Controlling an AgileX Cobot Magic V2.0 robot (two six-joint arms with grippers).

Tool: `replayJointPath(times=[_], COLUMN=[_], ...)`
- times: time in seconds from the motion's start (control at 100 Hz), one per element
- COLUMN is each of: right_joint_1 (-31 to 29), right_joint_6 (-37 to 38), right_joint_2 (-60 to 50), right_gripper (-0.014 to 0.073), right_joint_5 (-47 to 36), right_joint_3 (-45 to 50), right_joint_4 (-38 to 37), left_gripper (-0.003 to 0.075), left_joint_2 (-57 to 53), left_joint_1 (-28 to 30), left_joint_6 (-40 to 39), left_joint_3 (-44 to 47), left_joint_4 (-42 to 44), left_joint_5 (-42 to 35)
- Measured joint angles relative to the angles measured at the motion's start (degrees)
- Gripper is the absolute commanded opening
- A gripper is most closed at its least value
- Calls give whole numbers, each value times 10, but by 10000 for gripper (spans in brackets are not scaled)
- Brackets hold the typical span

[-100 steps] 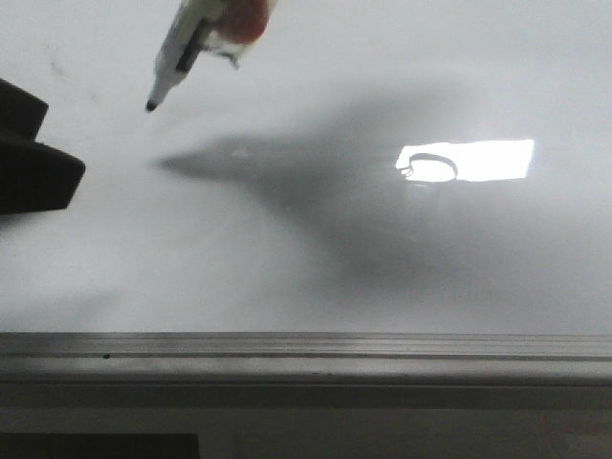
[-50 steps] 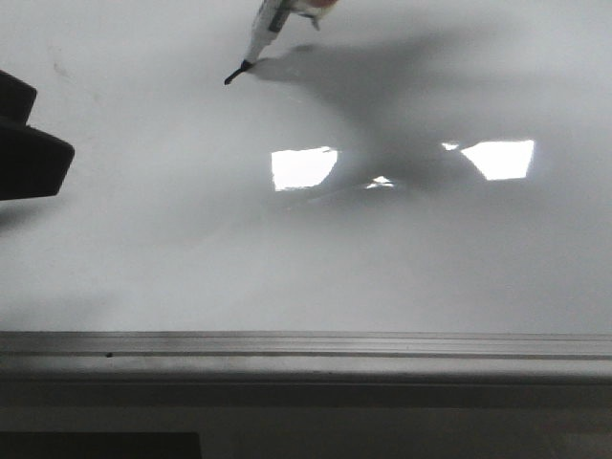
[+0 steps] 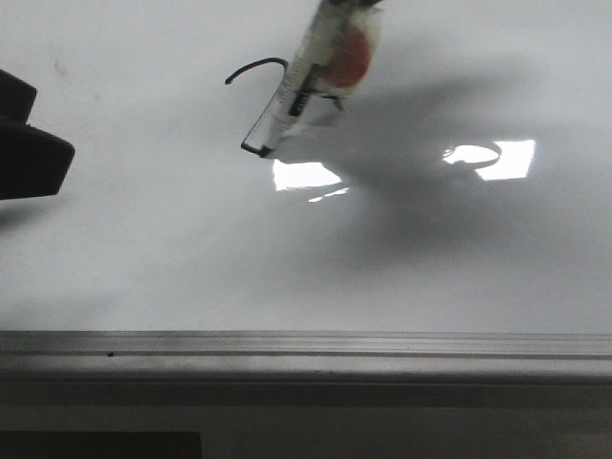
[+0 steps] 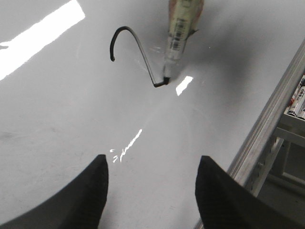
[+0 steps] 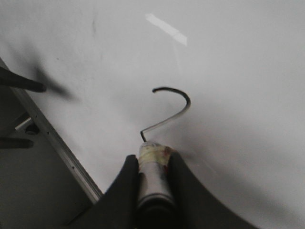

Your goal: Write number 3 on whiteboard

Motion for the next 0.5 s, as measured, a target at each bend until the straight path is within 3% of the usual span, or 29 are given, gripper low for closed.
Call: replayJointPath(times=[0.11, 0.5], right_joint_1=[6, 113], right_joint_6=[3, 5], right_joint_2=[-10, 46], right_gripper=[-64, -64], right_joint_5=[16, -38], right_joint_3=[14, 24], right_joint_4=[-13, -25], left_gripper=[367, 367], left_joint_2=[0, 19], left_joint_1=[0, -25], left_joint_6=[0, 0], left_joint_3=[0, 0], left_joint_4=[0, 2], left_joint_5=[-1, -27])
